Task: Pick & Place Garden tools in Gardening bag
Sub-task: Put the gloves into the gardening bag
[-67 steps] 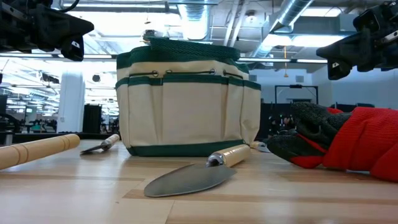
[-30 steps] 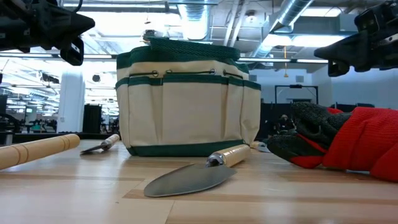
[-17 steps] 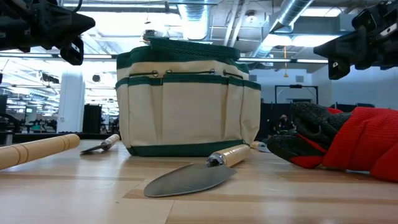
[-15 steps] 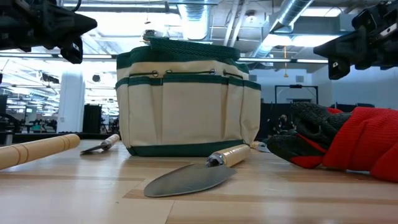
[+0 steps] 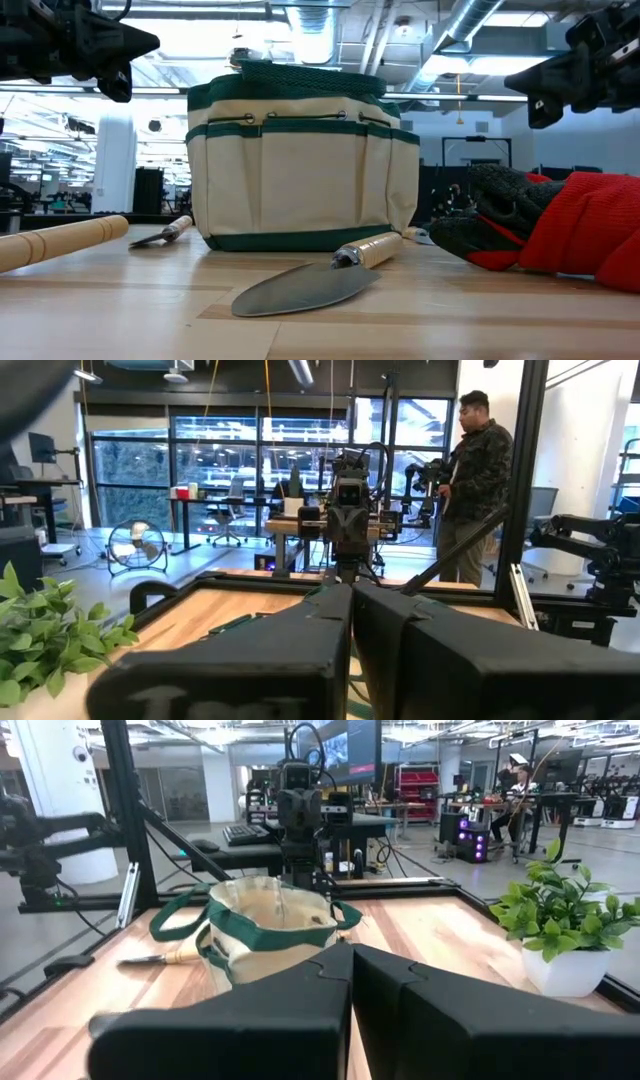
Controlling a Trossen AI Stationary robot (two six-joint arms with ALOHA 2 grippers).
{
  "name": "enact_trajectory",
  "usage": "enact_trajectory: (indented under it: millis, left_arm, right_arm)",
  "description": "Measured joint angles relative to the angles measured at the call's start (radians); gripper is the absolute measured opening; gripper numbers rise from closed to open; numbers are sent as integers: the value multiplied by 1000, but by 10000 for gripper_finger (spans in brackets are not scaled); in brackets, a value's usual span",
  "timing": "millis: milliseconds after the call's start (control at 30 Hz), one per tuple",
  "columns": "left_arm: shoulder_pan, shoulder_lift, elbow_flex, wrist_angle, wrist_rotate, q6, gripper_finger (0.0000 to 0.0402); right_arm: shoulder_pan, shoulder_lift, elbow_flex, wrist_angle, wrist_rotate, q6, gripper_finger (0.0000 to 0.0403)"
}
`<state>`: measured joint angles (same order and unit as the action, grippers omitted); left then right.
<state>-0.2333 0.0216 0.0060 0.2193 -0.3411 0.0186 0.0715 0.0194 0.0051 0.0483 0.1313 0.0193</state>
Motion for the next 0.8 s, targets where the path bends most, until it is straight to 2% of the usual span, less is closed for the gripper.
enact_trajectory:
  millis: [467, 800]
  left_arm:
    - [0, 0, 0, 37, 0, 0, 2]
    - [0, 0, 0, 37, 1, 0, 2]
  right_arm:
    - [-1, 0, 0, 3, 0, 16, 0]
    - [-1, 0, 0, 105, 51, -5, 0]
